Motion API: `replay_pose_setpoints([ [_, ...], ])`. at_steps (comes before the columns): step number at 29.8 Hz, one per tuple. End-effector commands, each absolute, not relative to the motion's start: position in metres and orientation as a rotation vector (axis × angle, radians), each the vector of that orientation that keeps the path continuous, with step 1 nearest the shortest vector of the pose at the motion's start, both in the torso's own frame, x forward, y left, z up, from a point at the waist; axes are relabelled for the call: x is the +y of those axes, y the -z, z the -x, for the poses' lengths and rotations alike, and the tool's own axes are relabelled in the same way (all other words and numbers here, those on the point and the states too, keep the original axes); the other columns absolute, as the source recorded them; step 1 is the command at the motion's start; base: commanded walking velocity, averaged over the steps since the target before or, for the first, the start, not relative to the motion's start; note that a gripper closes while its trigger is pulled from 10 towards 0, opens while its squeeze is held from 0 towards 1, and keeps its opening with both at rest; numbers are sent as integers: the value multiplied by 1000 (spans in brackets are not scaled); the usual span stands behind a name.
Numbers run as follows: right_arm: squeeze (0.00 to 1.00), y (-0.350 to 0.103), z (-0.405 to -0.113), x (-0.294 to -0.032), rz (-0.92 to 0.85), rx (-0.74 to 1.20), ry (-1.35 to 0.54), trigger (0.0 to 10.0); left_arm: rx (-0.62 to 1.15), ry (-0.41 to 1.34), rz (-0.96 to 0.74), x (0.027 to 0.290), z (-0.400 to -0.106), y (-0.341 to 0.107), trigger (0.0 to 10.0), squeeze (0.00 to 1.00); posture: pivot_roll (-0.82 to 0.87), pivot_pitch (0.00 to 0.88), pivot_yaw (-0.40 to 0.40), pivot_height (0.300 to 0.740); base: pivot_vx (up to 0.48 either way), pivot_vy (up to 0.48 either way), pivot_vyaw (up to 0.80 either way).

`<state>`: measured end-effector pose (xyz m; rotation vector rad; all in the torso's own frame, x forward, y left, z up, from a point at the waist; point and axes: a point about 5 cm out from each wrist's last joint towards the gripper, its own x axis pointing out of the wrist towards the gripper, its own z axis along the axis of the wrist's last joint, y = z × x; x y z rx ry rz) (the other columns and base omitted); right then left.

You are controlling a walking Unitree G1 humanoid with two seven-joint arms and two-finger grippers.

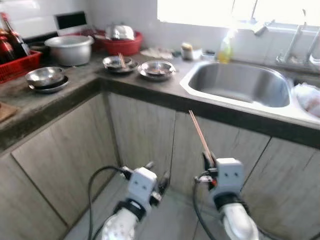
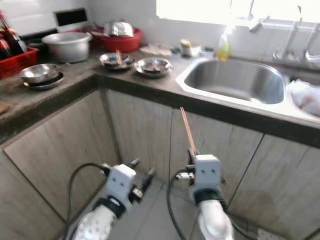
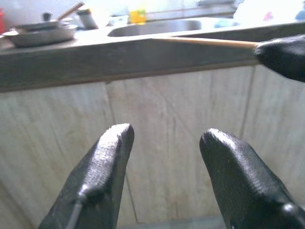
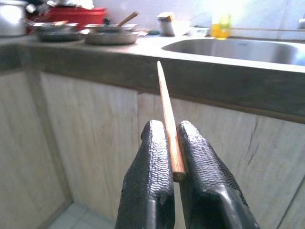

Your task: Kitchen organization

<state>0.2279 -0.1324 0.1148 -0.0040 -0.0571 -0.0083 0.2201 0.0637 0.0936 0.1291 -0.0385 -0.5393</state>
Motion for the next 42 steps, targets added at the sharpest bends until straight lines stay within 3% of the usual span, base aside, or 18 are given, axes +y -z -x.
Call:
replay_pose_setpoints([
  [1,0,-119,-229,-125,-6,-71,-10,10000,-28,524,-162,70,-221,-92,10000,0,3,0,-12,740,0,0,-781],
  [14,0,-123,-231,-125,-1,-88,-7,10000,-18,498,-131,73,-224,-93,10000,0,2,0,-11,740,43,-303,-781],
  [29,0,-175,-263,-129,21,-256,-53,10000,-128,359,-96,86,-259,-132,10000,0,2,0,-19,740,17,0,0],
  [42,0,-186,-273,-130,30,-275,-87,10000,-127,371,-95,80,-257,-133,10000,0,8,0,-25,740,286,0,0],
])
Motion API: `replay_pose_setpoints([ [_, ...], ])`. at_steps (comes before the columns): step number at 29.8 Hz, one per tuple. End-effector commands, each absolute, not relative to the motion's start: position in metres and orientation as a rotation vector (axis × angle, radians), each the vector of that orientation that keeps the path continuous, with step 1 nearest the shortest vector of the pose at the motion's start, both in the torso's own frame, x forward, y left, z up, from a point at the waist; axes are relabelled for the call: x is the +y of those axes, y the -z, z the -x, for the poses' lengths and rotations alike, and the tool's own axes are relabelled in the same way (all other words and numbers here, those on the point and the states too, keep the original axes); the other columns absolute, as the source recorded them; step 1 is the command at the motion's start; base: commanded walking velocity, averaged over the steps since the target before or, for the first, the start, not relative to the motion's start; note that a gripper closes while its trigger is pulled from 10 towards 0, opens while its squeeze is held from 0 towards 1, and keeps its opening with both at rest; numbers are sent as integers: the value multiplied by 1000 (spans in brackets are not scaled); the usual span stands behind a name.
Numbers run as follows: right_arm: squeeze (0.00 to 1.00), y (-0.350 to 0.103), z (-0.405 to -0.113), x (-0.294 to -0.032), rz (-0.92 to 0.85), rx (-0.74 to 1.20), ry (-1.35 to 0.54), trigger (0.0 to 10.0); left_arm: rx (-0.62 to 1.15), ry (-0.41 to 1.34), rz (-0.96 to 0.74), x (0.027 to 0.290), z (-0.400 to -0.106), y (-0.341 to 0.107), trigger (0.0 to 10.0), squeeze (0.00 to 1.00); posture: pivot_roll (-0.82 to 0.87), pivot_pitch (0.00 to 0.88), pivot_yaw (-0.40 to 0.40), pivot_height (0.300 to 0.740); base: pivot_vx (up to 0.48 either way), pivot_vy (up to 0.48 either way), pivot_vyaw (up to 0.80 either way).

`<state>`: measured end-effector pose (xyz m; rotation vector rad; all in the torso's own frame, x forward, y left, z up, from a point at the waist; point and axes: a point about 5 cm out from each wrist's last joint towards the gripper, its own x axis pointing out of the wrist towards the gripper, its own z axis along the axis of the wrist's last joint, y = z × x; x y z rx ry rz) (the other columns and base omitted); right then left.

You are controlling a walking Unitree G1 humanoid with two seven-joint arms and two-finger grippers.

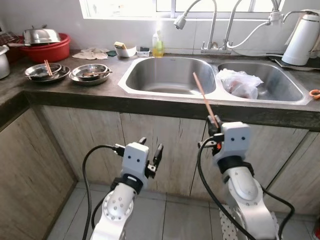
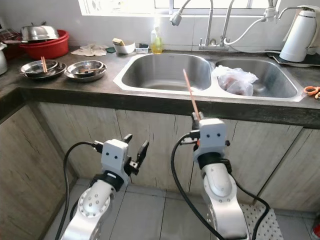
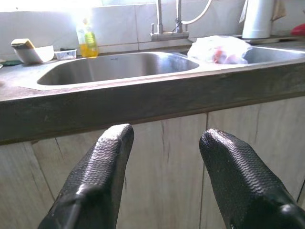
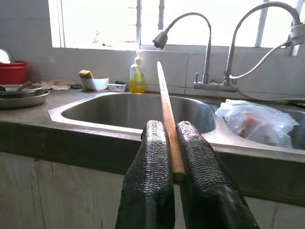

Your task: Kitchen organization

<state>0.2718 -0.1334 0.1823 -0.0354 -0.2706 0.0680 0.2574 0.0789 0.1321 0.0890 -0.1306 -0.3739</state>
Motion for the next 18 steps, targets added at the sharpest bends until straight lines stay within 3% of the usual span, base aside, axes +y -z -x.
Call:
replay_pose_setpoints([
  [1,0,-192,-274,-127,29,-299,-107,10000,-130,372,-97,80,-257,-133,10000,0,8,0,-25,740,322,0,0],
  [18,0,-212,-280,-120,44,-387,-199,10000,-141,367,-107,82,-259,-136,10000,0,11,0,-27,740,326,0,0],
])
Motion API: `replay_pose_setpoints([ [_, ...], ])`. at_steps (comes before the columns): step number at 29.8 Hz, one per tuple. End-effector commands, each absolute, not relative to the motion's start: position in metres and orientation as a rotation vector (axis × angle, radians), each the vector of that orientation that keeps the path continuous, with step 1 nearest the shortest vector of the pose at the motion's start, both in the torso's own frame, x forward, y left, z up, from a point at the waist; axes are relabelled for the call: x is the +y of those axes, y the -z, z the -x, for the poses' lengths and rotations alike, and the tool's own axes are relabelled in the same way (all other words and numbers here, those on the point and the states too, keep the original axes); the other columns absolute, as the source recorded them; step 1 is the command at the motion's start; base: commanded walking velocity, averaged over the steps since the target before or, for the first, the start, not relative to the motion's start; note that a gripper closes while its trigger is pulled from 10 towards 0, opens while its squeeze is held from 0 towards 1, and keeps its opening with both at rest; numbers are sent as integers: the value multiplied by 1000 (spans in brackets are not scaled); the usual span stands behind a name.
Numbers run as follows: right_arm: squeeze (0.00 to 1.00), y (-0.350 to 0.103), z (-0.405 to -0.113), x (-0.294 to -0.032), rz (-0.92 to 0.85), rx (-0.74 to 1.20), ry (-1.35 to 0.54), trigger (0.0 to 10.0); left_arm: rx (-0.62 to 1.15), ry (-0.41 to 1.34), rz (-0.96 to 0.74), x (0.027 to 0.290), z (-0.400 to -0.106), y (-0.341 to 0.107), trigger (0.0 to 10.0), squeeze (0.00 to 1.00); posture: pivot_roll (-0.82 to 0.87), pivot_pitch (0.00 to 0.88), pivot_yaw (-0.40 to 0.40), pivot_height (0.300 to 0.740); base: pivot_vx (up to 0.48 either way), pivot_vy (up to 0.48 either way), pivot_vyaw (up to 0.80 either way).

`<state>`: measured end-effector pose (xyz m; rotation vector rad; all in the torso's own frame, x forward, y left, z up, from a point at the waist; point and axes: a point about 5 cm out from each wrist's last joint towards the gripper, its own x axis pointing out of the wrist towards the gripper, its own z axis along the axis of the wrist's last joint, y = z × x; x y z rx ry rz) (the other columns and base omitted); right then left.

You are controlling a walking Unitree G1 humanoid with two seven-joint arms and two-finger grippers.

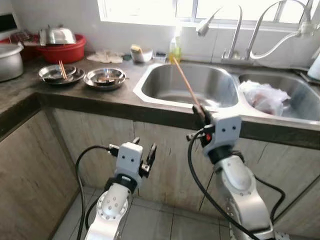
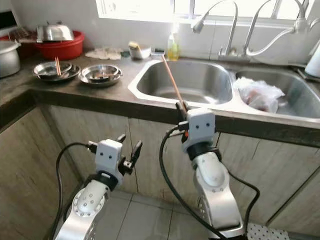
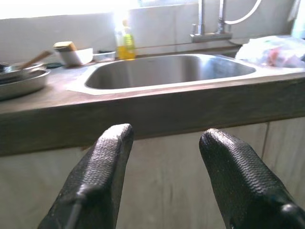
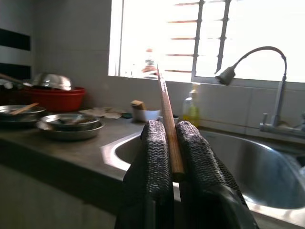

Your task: Kitchen organization

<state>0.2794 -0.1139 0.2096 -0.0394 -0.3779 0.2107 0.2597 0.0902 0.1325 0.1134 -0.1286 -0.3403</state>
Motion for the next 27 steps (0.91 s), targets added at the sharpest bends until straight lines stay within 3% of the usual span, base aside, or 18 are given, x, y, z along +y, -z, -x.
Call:
replay_pose_setpoints([
  [1,0,-212,-281,-120,49,-384,-200,10000,-140,367,-107,82,-259,-136,10000,0,11,0,-27,740,326,0,0],
  [15,0,-186,-298,-134,143,-134,-174,10000,-138,371,-105,81,-260,-135,10000,0,2,0,-26,740,329,0,0],
  [27,0,-193,-324,-152,141,-16,-145,10000,-134,370,-103,81,-259,-134,10000,0,0,0,-31,740,324,0,0],
])
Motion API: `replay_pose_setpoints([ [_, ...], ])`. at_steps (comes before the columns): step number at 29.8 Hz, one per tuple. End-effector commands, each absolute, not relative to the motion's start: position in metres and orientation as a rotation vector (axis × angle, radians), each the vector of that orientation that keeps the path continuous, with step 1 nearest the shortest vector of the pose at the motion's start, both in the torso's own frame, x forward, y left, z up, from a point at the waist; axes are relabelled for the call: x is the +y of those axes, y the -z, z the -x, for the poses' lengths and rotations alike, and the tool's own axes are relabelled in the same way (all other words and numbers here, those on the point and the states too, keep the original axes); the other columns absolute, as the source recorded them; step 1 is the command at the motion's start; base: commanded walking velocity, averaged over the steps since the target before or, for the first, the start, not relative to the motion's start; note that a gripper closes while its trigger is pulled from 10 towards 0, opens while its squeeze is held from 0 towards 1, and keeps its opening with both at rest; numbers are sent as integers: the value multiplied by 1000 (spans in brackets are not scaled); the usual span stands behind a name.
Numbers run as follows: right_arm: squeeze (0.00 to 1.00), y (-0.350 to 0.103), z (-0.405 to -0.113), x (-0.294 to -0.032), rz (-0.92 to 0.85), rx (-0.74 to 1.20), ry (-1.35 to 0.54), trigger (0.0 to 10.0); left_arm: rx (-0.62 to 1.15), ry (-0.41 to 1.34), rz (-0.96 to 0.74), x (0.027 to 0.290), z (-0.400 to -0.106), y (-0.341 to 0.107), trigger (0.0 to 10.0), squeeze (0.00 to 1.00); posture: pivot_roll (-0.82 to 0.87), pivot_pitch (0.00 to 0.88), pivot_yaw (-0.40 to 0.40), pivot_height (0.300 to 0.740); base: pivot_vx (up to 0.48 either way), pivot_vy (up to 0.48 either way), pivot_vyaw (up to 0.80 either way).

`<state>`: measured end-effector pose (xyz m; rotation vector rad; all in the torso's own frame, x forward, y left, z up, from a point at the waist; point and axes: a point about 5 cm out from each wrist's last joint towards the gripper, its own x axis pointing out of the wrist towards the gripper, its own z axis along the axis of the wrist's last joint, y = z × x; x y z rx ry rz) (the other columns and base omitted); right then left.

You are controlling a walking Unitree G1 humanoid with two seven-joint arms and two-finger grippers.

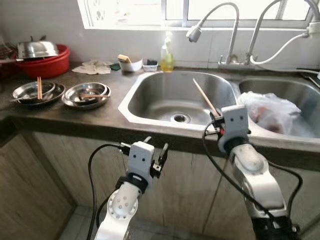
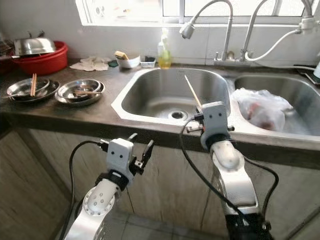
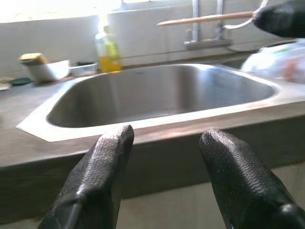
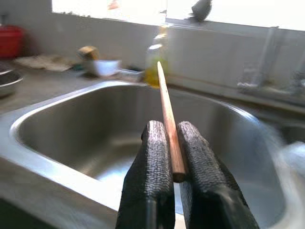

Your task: Kitchen organization

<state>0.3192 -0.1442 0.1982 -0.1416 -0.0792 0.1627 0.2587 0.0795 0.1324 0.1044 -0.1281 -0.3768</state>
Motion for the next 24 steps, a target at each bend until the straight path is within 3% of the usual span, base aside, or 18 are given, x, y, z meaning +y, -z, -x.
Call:
replay_pose_setpoints([
  [1,0,-192,-326,-153,144,-4,-145,10000,-134,370,-103,81,-259,-134,10000,0,0,0,-31,740,322,0,0],
  [24,0,-202,-376,-156,281,228,-247,10000,-144,373,-113,78,-257,-135,10000,0,15,0,-57,740,318,0,0],
])
